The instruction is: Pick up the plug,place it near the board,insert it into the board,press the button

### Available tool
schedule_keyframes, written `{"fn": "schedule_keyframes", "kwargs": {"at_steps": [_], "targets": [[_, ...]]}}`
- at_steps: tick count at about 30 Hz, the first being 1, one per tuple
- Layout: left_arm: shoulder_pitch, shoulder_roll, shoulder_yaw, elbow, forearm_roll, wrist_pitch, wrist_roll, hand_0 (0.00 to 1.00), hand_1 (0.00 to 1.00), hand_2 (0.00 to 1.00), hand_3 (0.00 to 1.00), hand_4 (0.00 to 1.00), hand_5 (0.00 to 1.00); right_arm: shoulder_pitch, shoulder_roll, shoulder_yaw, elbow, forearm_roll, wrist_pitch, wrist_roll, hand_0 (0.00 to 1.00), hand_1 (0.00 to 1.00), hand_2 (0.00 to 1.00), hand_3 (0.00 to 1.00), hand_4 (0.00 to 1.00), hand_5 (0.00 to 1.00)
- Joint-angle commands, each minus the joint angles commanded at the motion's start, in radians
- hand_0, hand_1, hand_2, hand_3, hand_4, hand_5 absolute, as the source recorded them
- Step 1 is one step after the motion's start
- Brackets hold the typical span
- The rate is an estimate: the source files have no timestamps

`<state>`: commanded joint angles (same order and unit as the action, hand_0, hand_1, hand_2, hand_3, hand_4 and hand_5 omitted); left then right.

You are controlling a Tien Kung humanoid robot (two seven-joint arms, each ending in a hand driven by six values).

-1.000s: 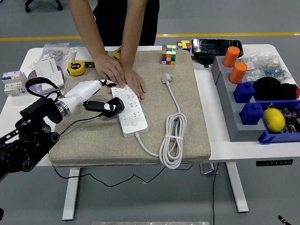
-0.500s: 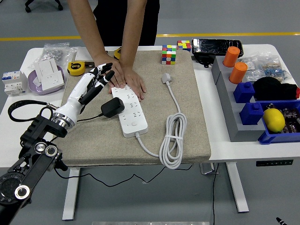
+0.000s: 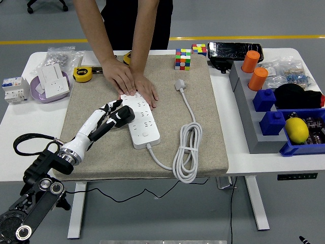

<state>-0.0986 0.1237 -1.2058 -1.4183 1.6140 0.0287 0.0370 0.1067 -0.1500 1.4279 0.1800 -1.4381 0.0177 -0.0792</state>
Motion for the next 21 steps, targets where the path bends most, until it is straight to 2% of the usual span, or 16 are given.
{"fn": "schedule_keyframes", "kwargs": {"at_steps": [10,21], "targets": [[-0.015,0.001,0.031,0.039,0.087,0.001,0.009,0.998,0.998,0.979,0.963,0.998,0.998,-0.003,-0.003,0.000,0.000,-0.004,0.000,-0.003,0.821,0.754,0.752,0.791,0.998,0.921],[-0.064,0.005,0.062,0.064,0.191,0.005,0.021,0.998,0.998,0.976,0.962,0.998,0.998,0.001,-0.003,-0.002,0.000,-0.001,0.000,-0.003,0.821,0.754,0.752,0.791,0.998,0.921]]}}
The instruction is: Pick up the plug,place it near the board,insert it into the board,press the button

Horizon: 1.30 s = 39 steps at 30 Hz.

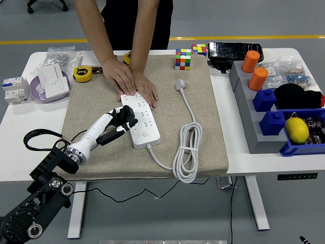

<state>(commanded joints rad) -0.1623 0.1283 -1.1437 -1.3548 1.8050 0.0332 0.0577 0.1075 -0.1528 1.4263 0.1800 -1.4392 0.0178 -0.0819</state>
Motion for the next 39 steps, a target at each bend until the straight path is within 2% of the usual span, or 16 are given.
{"fn": "schedule_keyframes", "kwargs": {"at_steps": [8,15,21,29,39], "targets": [[-0.031,0.009,0.036,0.018,0.014,-0.002,0.003,0.998,0.998,0.972,0.958,0.998,0.998,0.002,0.000,0.001,0.000,0.001,-0.001,0.000,0.820,0.753,0.752,0.791,0.998,0.921],[-0.035,0.005,0.059,0.028,0.021,-0.001,0.006,0.998,0.998,0.970,0.956,0.998,0.998,0.001,0.001,0.003,0.000,0.000,-0.001,0.000,0.821,0.753,0.752,0.791,0.998,0.921],[-0.060,0.005,0.077,0.040,0.029,-0.001,0.008,0.998,0.998,0.970,0.957,0.998,0.998,0.005,-0.001,0.002,0.000,0.000,-0.001,0.000,0.821,0.753,0.752,0.791,0.998,0.921],[-0.110,0.019,0.132,0.062,0.040,0.000,0.011,0.998,0.998,0.967,0.953,0.998,0.998,0.007,-0.003,0.001,0.000,0.000,-0.001,-0.001,0.820,0.753,0.752,0.790,0.998,0.920],[-0.130,0.030,0.191,0.072,0.046,-0.001,0.018,0.998,0.998,0.963,0.951,0.998,0.998,0.006,-0.004,-0.002,0.000,-0.002,-0.001,-0.002,0.821,0.752,0.752,0.790,0.998,0.918]]}}
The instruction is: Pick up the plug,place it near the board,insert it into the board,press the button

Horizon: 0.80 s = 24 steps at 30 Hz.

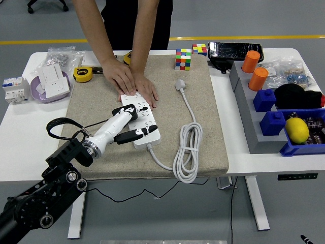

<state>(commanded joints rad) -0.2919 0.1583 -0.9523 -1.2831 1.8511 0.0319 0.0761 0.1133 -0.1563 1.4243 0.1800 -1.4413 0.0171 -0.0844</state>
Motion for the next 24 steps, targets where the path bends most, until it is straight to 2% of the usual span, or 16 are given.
{"fn": "schedule_keyframes", "kwargs": {"at_steps": [10,15,16,18,21,22,24], "targets": [[-0.007,0.005,-0.006,-0.042,0.056,0.022,-0.014,0.998,0.998,0.941,0.940,0.998,0.998,0.002,-0.003,-0.004,0.000,0.002,0.000,-0.001,0.820,0.752,0.752,0.790,0.998,0.918],[-0.003,0.007,-0.005,-0.106,0.032,0.082,-0.060,0.998,0.998,0.941,0.940,0.998,0.998,-0.001,-0.002,-0.003,0.000,-0.001,0.001,-0.004,0.820,0.752,0.752,0.790,0.998,0.918],[-0.001,0.007,-0.002,-0.121,0.011,0.093,-0.061,0.843,0.769,0.711,0.873,0.998,0.950,-0.002,-0.002,-0.003,0.000,-0.001,0.001,-0.003,0.819,0.753,0.752,0.790,0.998,0.918],[0.003,0.009,0.007,-0.157,-0.015,0.099,-0.040,0.843,0.769,0.711,0.873,0.998,0.950,-0.002,-0.002,-0.004,0.000,-0.001,0.001,-0.003,0.819,0.753,0.752,0.790,0.998,0.918],[0.007,0.017,0.018,-0.227,0.016,0.058,0.053,0.843,0.769,0.711,0.873,0.998,0.950,-0.002,-0.002,-0.003,0.000,-0.001,0.001,-0.003,0.819,0.753,0.752,0.790,0.998,0.918],[0.008,0.019,0.021,-0.245,0.029,0.044,0.089,0.301,0.187,0.273,0.846,0.790,0.370,-0.001,-0.002,-0.003,0.000,-0.001,0.001,-0.003,0.819,0.752,0.752,0.790,0.998,0.917],[0.009,0.025,0.026,-0.289,0.064,0.026,0.172,0.301,0.187,0.273,0.846,0.790,0.370,-0.001,-0.002,-0.003,0.000,0.000,0.000,-0.003,0.819,0.752,0.752,0.790,0.998,0.917]]}}
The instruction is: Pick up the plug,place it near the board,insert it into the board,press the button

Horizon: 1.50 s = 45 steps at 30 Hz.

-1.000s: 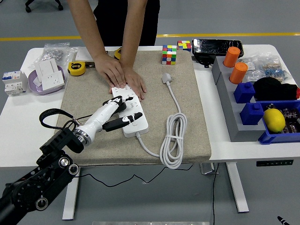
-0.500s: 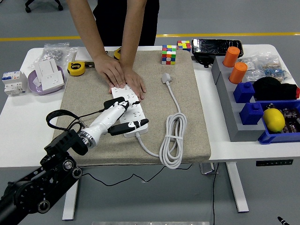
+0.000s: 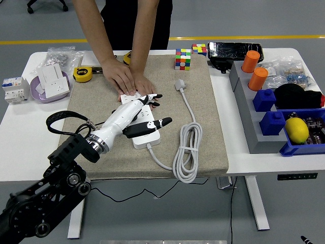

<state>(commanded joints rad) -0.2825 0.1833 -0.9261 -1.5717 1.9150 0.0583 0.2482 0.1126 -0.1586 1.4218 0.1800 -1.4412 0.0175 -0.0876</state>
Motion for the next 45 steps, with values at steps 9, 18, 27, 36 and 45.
{"fn": "schedule_keyframes", "kwargs": {"at_steps": [9,18,27,36,45], "targets": [[-0.001,0.011,-0.040,-0.113,0.096,-0.221,0.277,0.176,0.046,0.151,0.825,0.593,0.194,0.002,0.001,0.002,0.000,0.000,-0.001,0.000,0.818,0.752,0.752,0.790,0.998,0.917],[-0.002,0.005,-0.041,-0.128,0.111,-0.402,0.362,0.155,0.037,0.153,0.838,0.495,0.157,0.001,0.001,0.004,0.000,0.000,-0.001,-0.001,0.819,0.752,0.752,0.791,0.998,0.916],[-0.019,-0.007,-0.001,-0.075,0.106,-0.389,0.349,0.155,0.038,0.154,0.873,0.463,0.152,0.004,0.000,0.001,0.000,0.002,-0.001,-0.001,0.819,0.752,0.751,0.791,0.998,0.916],[-0.026,-0.022,0.022,0.007,0.122,-0.358,0.320,0.157,0.038,0.154,0.872,0.444,0.165,0.003,0.000,-0.001,0.000,0.000,0.000,-0.001,0.818,0.752,0.751,0.791,0.998,0.915],[-0.025,-0.024,0.026,0.036,0.136,-0.351,0.308,0.160,0.037,0.154,0.869,0.443,0.164,0.000,-0.001,-0.001,0.000,-0.003,0.001,0.000,0.818,0.752,0.751,0.791,0.998,0.915]]}}
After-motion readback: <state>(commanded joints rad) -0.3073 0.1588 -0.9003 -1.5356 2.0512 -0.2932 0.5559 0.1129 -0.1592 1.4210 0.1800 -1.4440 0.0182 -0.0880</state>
